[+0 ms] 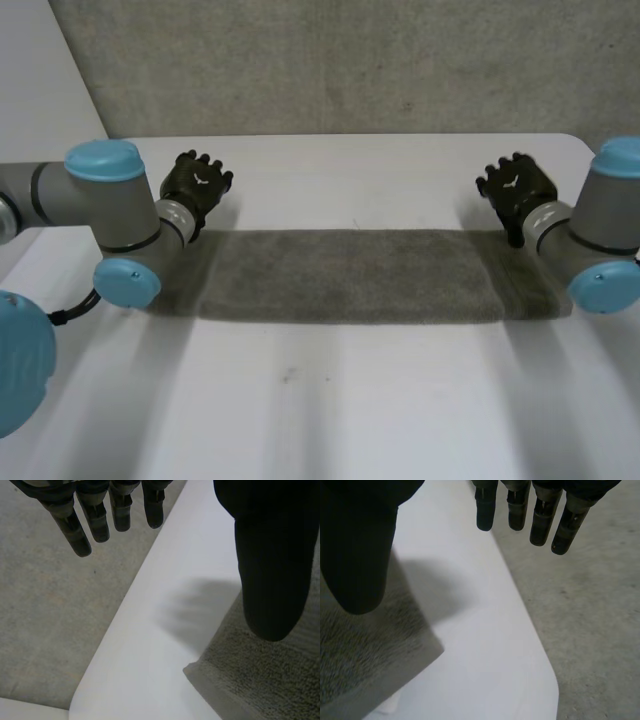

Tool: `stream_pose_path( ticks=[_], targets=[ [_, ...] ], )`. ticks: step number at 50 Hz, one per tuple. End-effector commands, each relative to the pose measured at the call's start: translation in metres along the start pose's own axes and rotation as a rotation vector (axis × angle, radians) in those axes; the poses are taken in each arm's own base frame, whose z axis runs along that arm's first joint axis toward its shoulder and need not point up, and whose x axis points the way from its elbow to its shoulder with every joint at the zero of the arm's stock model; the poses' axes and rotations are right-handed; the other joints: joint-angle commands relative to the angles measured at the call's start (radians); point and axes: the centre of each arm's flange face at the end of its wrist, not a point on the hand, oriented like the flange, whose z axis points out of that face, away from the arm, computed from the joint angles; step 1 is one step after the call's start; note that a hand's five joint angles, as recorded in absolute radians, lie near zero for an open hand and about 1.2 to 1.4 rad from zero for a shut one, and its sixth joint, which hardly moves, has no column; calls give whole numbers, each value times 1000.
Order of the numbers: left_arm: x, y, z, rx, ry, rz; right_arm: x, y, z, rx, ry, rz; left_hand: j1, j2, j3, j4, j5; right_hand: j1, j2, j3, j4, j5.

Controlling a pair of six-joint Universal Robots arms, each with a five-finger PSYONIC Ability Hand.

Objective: Fold the towel.

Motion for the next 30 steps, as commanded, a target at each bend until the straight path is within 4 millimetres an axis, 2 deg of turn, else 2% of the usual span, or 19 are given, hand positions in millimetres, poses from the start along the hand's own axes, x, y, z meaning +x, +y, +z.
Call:
stream_pose_path(
  ticks=[1,2,4,5,6,7,9,10,12,13,15,17,18,20,21,23,25,30],
  targets=[
    [-13,-12,-35,-40,-9,-119,35,-23,-41,36,24,260,22,26,26,26,1,-34,-56,-37,-56,-63],
    [-13,-12,-35,-40,-9,-120,36,-23,-41,36,24,260,22,26,26,26,1,-34,-56,-37,-56,-63],
    [-21,-22,-56,-29,-11,-212,39,-21,-59,17,-3,339,22,26,26,26,1,-34,-56,-37,-56,-63],
    [-21,-22,-56,-29,-11,-212,39,-21,-59,17,-3,340,22,26,26,26,1,-34,-56,-37,-56,-63],
    [-23,-24,-66,-28,-10,-261,39,-17,-67,-5,-19,369,19,23,23,23,-2,-34,-56,-37,-56,-63],
    [-23,-24,-66,-28,-10,-262,39,-16,-67,-5,-19,369,19,23,23,23,-2,-34,-56,-37,-56,-63],
    [-26,-29,-85,-5,-5,-349,38,-4,-82,-78,-62,413,13,18,17,17,-8,-34,-56,-37,-56,-63],
    [-26,-29,-85,-5,-5,-349,38,-4,-82,-79,-62,413,13,18,17,17,-8,-34,-56,-37,-56,-63],
    [-27,-29,-103,24,5,-421,27,10,-95,-154,-133,451,7,12,12,11,-14,-34,-56,-37,-56,-63],
    [-27,-29,-103,24,5,-421,27,10,-95,-154,-133,451,7,12,12,11,-14,-34,-56,-37,-56,-63],
    [-29,-27,-110,40,8,-450,16,22,-103,-201,-183,477,4,9,9,8,-17,-34,-56,-37,-56,-63],
    [-31,-23,-125,74,6,-500,13,29,-106,-212,-196,483,4,9,9,8,-17,-1,-23,-4,-23,-30],
    [-31,-23,-125,74,6,-500,13,29,-106,-212,-196,484,4,9,9,8,-17,0,-22,-4,-22,-29],
    [-31,-18,-133,108,-18,-550,10,41,-106,-205,-216,493,4,9,9,8,-17,175,153,171,153,146],
    [-31,-18,-133,108,-18,-550,10,41,-106,-205,-216,493,4,9,9,8,-17,176,154,172,154,147],
    [-32,-13,-135,135,-42,-586,6,49,-101,-175,-217,484,10,15,14,14,-11,389,367,386,368,361],
    [-32,-12,-134,141,-47,-600,4,54,-97,-166,-208,476,10,15,15,14,-11,472,450,468,450,443],
    [-30,-10,-135,135,-42,-609,2,64,-90,-158,-179,464,10,15,14,14,-11,537,515,534,515,508]
  ],
)
